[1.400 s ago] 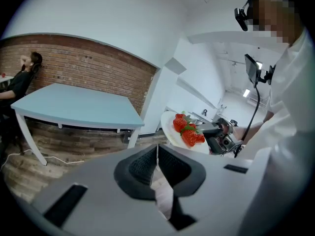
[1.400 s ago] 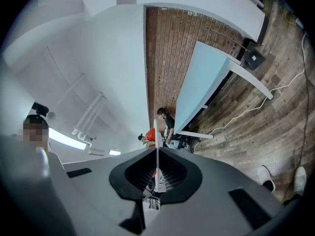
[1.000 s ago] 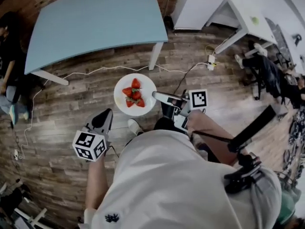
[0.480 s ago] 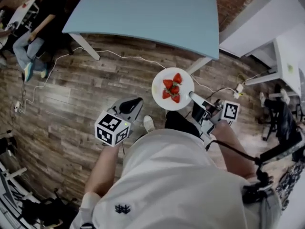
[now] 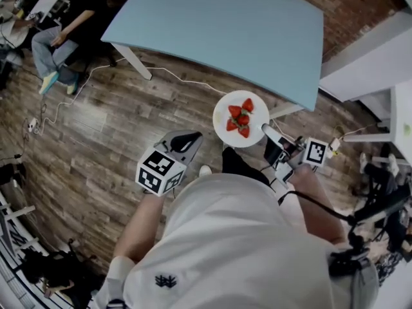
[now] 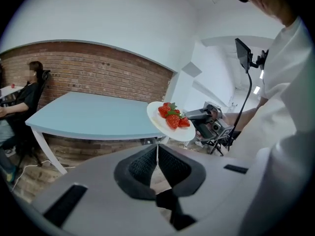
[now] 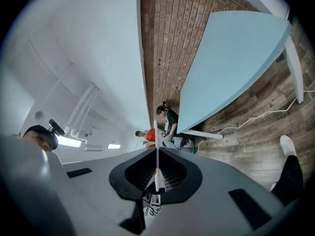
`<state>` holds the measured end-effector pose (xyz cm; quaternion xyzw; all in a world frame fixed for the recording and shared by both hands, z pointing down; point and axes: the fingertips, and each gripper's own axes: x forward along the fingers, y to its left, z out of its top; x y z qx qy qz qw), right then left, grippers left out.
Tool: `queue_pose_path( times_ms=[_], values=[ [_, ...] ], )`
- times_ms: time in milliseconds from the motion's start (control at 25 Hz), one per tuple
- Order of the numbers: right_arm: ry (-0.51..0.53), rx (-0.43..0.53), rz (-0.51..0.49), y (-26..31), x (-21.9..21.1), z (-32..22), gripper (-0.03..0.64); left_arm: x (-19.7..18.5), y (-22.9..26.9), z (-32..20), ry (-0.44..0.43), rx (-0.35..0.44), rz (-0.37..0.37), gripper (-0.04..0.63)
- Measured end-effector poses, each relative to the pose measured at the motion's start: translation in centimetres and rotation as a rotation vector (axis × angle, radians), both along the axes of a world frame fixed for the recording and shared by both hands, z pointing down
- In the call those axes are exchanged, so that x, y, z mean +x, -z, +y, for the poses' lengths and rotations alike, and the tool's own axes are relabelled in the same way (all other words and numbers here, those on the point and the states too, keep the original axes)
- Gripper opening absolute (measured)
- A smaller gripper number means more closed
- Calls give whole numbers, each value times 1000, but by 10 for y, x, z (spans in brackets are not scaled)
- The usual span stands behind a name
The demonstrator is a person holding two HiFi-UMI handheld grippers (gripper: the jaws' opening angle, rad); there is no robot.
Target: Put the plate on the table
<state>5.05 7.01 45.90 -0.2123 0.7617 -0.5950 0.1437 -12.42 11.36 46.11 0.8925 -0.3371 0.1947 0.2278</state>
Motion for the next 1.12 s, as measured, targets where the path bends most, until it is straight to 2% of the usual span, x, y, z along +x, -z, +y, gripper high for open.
queue_pose_path(
  times_ms=[360,680,920,1120],
  values=[
    [30,-11,-37,-6,32,-126,21,42,10,-121,1,-2,-66,11],
    [20,-14,-31,-17,67,-208,20,74,16,-192,6,0,-69,11],
    [-29,-20,-21,-29,68,-254,20,71,17,-228,-35,0,-70,11],
    [-115,-41,-6,-40,67,-291,20,59,19,-259,-93,2,-57,11]
  ],
)
